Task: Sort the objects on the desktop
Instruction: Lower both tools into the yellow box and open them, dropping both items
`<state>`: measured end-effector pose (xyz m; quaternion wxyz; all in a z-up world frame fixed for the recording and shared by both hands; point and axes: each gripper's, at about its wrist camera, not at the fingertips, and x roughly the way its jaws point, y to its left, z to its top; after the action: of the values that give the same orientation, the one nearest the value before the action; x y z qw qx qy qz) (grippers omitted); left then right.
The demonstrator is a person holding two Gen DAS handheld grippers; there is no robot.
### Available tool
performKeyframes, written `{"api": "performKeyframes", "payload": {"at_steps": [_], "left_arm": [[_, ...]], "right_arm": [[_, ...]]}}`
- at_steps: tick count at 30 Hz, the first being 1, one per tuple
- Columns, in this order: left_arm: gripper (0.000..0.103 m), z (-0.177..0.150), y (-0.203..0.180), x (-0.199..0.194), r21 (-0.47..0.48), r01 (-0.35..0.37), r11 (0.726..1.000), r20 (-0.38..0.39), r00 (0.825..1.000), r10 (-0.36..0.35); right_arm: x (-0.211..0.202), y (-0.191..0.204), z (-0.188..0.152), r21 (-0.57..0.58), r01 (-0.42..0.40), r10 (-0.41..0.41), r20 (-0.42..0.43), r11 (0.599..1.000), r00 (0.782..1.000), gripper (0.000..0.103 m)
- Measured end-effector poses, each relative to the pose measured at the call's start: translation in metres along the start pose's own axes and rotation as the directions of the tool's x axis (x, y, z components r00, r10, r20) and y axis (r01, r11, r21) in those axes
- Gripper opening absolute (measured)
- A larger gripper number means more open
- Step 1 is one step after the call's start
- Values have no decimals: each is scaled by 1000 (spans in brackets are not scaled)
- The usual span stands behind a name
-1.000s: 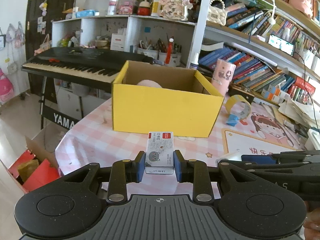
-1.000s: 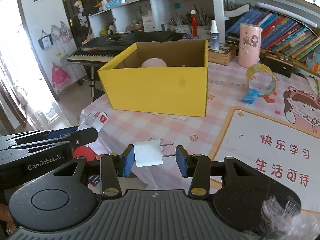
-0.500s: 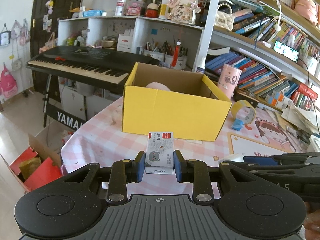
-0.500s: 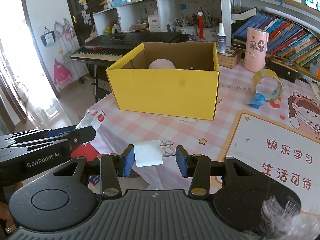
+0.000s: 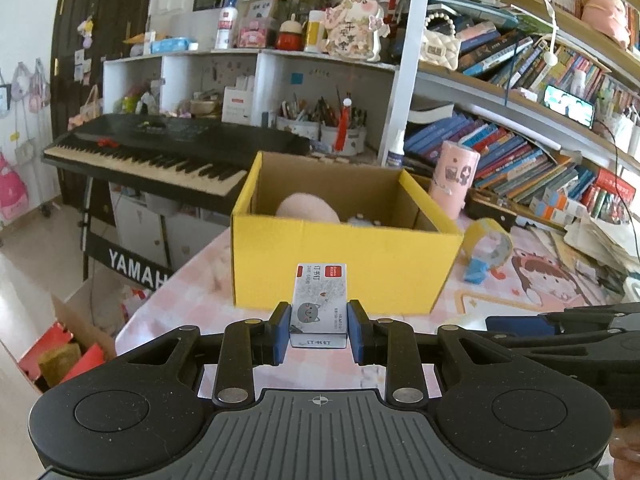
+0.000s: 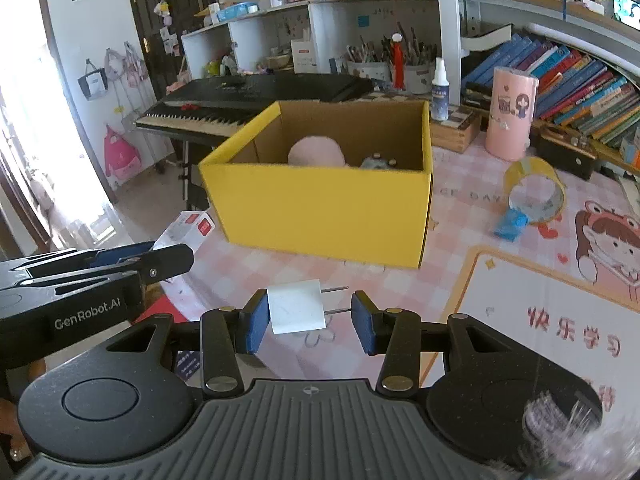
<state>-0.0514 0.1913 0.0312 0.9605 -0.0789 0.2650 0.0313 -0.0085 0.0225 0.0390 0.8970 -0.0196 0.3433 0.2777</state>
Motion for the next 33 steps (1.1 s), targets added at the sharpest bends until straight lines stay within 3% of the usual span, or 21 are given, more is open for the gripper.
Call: {"api": "performKeyframes", "payload": {"at_steps": [18, 26, 33], "left_arm": [[28, 61, -18, 62, 13, -40, 999, 85, 996, 38], [28, 72, -21, 95, 0, -77, 997, 55, 996, 77], [28, 75, -22, 123, -19, -90, 996, -6, 996, 90]], "right_arm": [[39, -39, 92, -82, -41, 50, 109, 996, 993, 42], [73, -56, 117, -149, -70, 82, 75, 986, 994, 42], [108, -64, 131, -215, -102, 103, -5, 971, 995, 42]]}}
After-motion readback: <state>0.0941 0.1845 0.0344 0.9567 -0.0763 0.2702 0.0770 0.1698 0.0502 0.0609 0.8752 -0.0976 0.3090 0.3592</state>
